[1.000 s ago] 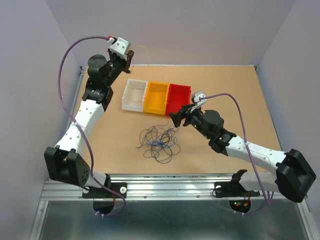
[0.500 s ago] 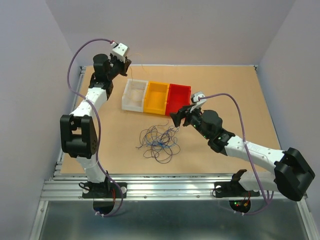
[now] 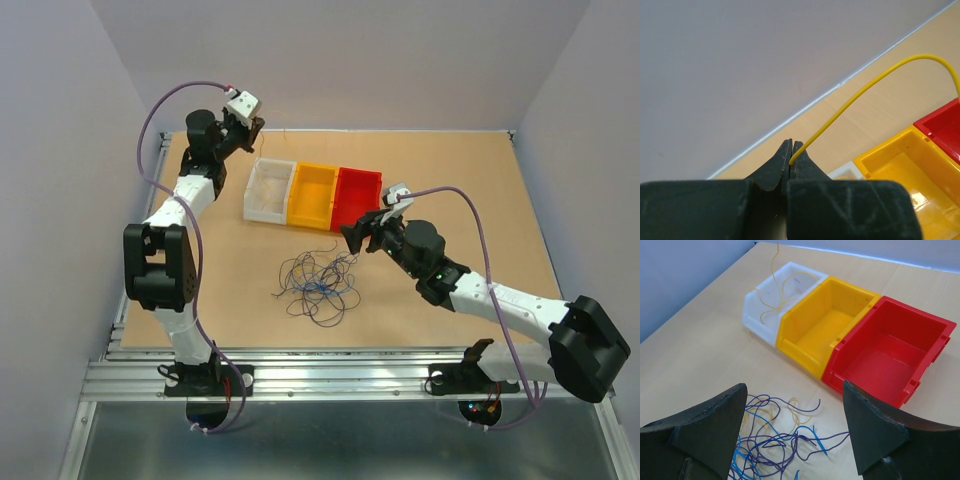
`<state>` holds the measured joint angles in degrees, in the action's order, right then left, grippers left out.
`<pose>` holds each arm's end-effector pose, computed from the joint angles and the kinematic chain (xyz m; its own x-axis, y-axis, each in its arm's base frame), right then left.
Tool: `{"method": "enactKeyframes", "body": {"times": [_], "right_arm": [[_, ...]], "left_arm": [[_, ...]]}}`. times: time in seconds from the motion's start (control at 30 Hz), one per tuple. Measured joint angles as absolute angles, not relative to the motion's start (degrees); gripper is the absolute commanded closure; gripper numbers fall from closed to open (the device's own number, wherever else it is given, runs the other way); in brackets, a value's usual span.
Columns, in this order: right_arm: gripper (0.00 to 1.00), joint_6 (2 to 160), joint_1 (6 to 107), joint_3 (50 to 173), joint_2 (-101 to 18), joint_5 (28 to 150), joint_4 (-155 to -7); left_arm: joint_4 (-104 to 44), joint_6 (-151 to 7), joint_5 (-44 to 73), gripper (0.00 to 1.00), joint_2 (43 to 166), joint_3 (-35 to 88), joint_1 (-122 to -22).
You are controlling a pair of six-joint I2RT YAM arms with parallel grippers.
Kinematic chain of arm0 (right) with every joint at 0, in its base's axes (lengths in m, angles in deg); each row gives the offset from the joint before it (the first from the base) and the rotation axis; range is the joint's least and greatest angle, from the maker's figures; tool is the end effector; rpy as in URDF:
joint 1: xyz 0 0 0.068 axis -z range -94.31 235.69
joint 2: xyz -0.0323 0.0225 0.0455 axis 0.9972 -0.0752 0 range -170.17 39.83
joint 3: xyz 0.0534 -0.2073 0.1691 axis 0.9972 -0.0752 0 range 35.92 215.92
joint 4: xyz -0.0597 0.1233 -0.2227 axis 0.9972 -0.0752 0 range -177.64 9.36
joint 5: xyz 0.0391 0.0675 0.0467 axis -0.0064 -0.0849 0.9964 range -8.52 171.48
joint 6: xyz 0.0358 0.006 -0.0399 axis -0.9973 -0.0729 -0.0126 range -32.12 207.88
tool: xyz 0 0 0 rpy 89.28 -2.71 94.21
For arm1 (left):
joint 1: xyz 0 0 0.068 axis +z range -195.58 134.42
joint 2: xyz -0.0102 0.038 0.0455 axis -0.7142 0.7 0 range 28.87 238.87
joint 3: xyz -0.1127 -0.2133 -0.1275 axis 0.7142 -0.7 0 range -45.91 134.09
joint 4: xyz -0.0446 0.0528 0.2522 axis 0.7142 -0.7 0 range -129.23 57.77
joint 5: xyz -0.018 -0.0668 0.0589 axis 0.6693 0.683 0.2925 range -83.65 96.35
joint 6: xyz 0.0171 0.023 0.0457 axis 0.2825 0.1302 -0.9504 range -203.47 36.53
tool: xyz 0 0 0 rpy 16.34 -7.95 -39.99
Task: Untangle the cables
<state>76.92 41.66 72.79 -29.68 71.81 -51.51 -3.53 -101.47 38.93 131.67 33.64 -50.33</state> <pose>0.2021 0.1869 0.2725 -0.1506 0.1151 -0.9819 -0.5459 0.8184 0.1797 0.4277 -0.0549 0.3391 0.2765 0.2383 -0.9310 0.5453 0.7588 0.3562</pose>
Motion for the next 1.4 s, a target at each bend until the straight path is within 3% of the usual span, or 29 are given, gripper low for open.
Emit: {"method": "enactKeyframes", "body": {"times": [0.3,0.47,0.97,1.3,1.37,1.4], "right_arm": [[0.19,76.92,41.66,71.8,-29.2,71.78,-51.49],[0.19,76.81,41.66,71.69,-29.16,71.76,-51.49],[0.2,76.02,41.66,71.69,-29.2,71.78,-51.49],[0.2,75.71,41.66,71.69,-29.27,71.83,-51.49],[0.2,75.61,41.66,71.69,-29.4,71.92,-51.47],[0.2,75.56,41.68,71.69,-29.66,72.09,-51.41]], "left_arm": [[-1.86,-104.42,37.49,1.0,129.51,24.33,-50.51],[-8.03,-104.24,34.4,1.0,129.88,23.48,-50.79],[-39.28,-104.22,14.71,1.0,143.93,40.46,-56.73],[-50.63,-102.36,4.57,1.0,151.17,50.47,-58.33],[-51.65,-101.97,3.15,0.96,153.46,53.05,-58.75],[-52.14,-101.8,2.45,0.85,154.67,54.08,-59.14]]}}
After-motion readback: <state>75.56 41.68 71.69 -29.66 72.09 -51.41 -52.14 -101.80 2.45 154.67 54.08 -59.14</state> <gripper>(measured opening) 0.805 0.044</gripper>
